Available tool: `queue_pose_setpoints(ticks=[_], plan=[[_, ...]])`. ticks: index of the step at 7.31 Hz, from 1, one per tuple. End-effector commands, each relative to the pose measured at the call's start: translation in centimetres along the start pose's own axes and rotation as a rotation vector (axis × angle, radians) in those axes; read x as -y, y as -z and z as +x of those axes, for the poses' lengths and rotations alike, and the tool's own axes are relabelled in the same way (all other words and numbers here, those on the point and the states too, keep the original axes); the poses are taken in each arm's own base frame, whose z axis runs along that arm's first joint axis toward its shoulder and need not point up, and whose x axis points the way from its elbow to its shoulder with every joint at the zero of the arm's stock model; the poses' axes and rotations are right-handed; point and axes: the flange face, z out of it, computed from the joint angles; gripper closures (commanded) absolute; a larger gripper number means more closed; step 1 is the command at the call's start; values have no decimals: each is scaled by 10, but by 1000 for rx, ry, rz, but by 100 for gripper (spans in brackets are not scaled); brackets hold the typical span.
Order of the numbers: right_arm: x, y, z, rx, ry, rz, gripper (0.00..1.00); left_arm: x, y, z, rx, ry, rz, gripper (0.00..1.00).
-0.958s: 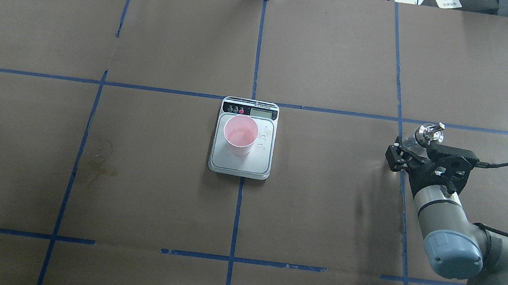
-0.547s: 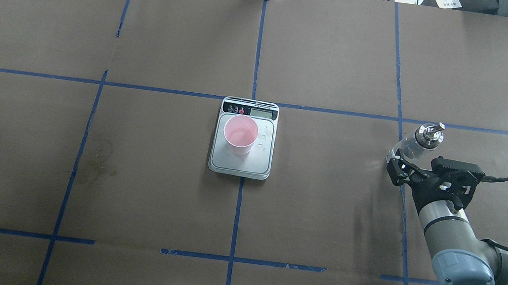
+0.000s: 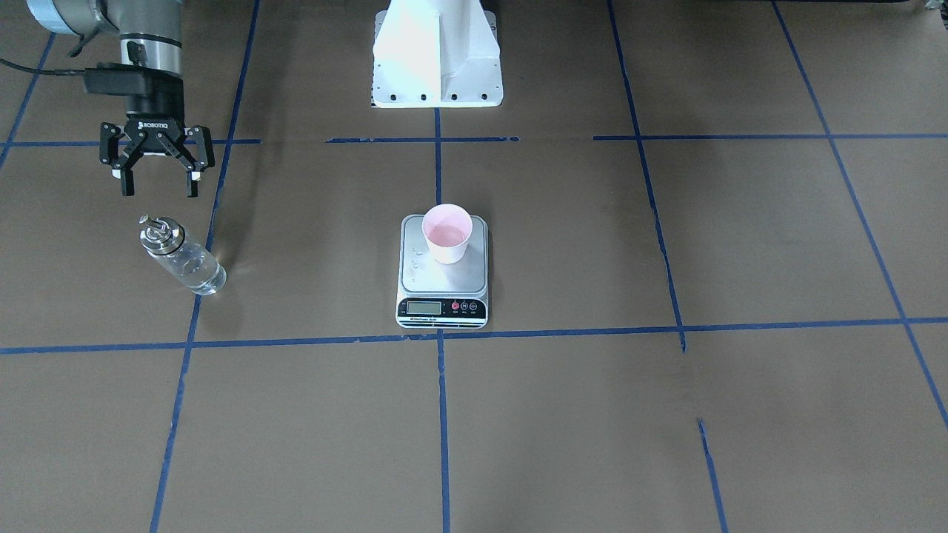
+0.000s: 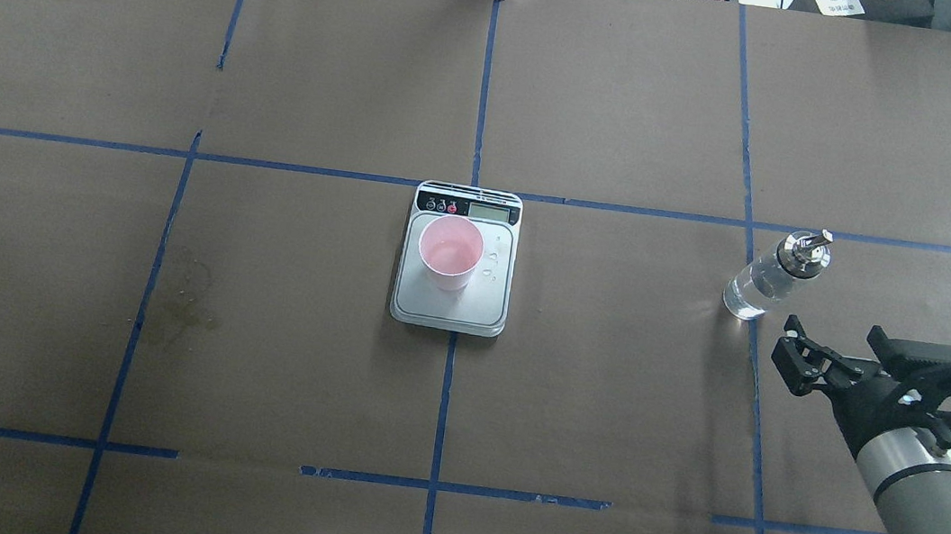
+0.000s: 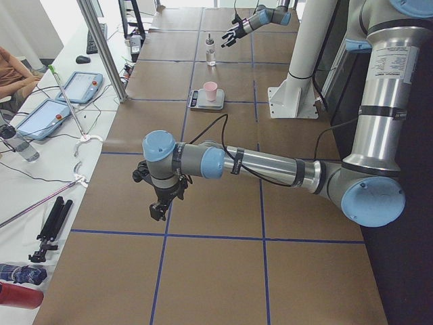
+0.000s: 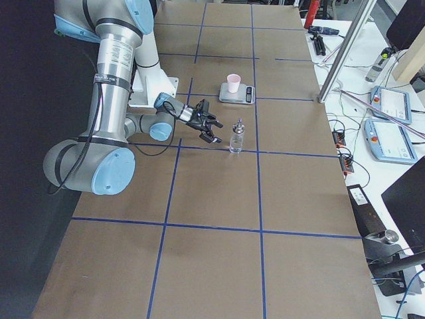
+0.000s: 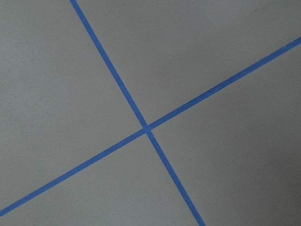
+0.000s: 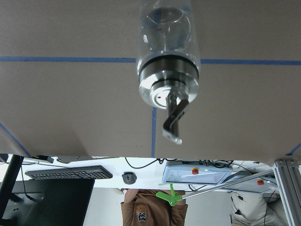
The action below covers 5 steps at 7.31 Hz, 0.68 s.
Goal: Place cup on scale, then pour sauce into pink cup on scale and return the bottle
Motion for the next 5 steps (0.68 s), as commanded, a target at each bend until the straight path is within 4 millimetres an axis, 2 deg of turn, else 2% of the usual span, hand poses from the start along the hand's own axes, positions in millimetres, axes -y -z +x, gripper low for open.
queue_pose_setpoints(ticks=[1,3,4,5], plan=[[41,36,10,18,-10,3,0,-1,1,0,1,0,1,0],[67,38,21,-12,39,24,0,-1,1,0,1,0,1,0],[88,32,34,-50,50,-14,0,-1,1,0,1,0,1,0],[120,30,50,-65,88,-53,0,0,2,1,0,1,3,0]])
